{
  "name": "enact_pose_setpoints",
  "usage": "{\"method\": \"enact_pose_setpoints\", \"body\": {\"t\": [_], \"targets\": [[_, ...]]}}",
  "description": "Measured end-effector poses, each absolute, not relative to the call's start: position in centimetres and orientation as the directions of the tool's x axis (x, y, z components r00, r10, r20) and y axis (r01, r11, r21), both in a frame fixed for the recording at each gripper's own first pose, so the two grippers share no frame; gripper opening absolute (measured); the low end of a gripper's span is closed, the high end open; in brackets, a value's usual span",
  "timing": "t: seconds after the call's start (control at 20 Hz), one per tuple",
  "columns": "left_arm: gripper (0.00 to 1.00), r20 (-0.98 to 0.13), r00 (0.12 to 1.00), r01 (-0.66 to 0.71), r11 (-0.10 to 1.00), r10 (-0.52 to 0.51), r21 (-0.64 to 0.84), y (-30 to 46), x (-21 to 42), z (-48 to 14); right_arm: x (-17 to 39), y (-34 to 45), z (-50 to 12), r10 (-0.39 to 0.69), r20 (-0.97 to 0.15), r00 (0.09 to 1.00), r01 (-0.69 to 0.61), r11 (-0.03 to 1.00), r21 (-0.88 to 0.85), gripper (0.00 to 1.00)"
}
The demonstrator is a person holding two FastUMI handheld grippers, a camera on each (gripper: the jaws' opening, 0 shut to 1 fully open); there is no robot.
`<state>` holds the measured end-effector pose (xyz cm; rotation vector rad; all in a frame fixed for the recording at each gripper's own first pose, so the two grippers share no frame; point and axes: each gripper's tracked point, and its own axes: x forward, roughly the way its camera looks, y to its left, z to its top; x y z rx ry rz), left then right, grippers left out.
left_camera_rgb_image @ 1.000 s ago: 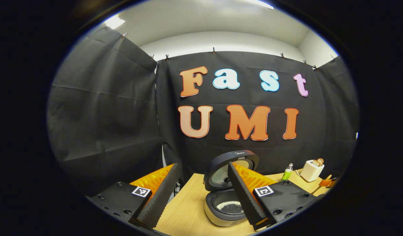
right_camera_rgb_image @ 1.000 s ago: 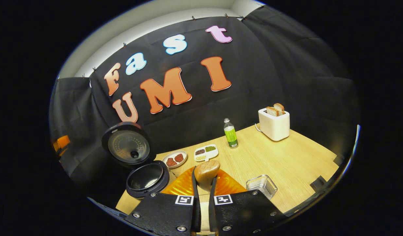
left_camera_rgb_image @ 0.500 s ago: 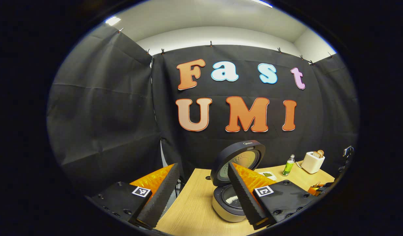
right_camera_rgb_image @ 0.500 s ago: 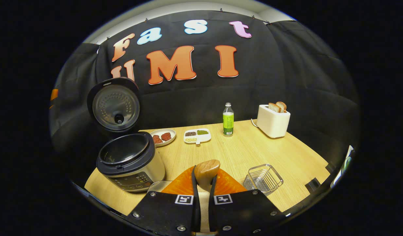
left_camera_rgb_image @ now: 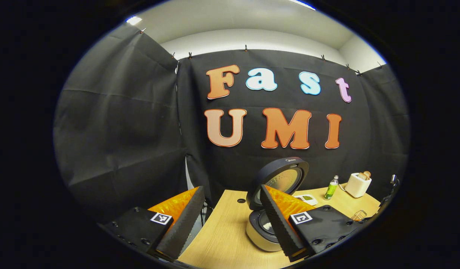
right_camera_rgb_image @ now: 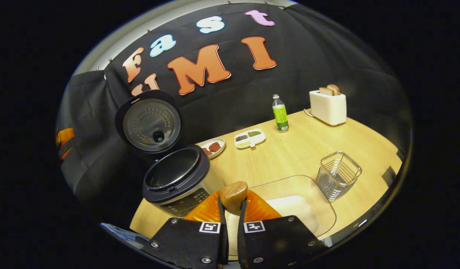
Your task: Close the left gripper, press the button to open the rice cooker; take a wooden spoon from the chopstick holder with the right hand, scoop a spoonful of rice and pour it into the rice cooker, then put the wooden spoon back into the chopstick holder.
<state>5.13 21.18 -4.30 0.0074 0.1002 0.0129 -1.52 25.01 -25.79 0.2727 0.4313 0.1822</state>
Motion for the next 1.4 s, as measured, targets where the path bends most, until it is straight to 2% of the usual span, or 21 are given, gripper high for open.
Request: {"method": "enact_pose_setpoints", "body": {"t": [0.05, 0.25, 0.4, 0.65, 0.8, 1.2, 1.3, 1.4], "targets": [[0.97, -0.101, 0.995, -0.013, 1.000, 0.014, 0.007, 21.2, 5.1, -4.4, -1.5, 24.8, -25.8, 0.237, -0.386, 0.891, -0.099, 0.934, 0.344, 0.09], [0.97, -0.096, 0.995, -0.013, 1.000, 0.012, -0.006, 21.2, 4.9, -4.3, -0.6, 21.9, -26.2, 0.226, -0.391, 0.892, 0.006, 0.860, 0.511, 0.09], [1.00, -0.095, 0.995, -0.015, 1.000, 0.015, -0.004, 21.1, 4.7, -4.1, -0.5, 19.9, -27.0, 0.226, -0.401, 0.888, 0.105, 0.748, 0.655, 0.08], [0.97, -0.088, 0.996, -0.011, 1.000, 0.010, -0.004, 20.3, 4.8, -3.9, -1.0, 17.1, -27.1, 0.233, -0.392, 0.890, 0.219, 0.534, 0.816, 0.08], [0.97, -0.089, 0.996, -0.001, 1.000, 0.000, -0.011, 19.5, 5.1, -3.8, -0.9, 15.5, -26.0, 0.224, -0.364, 0.904, 0.235, 0.451, 0.861, 0.08], [0.97, -0.066, 0.997, 0.025, 1.000, -0.026, -0.017, 17.3, 5.5, -2.8, -1.2, 12.7, -23.4, 0.204, -0.321, 0.925, 0.244, 0.329, 0.912, 0.08], [1.00, -0.060, 0.998, 0.029, 0.999, -0.030, -0.014, 17.0, 5.7, -2.6, -1.1, 12.7, -22.8, 0.207, -0.314, 0.926, 0.246, 0.299, 0.922, 0.08], [0.98, -0.057, 0.998, 0.030, 0.999, -0.031, -0.015, 16.8, 5.8, -2.5, -1.0, 12.9, -21.8, 0.216, -0.304, 0.928, 0.238, 0.285, 0.928, 0.08]]}}
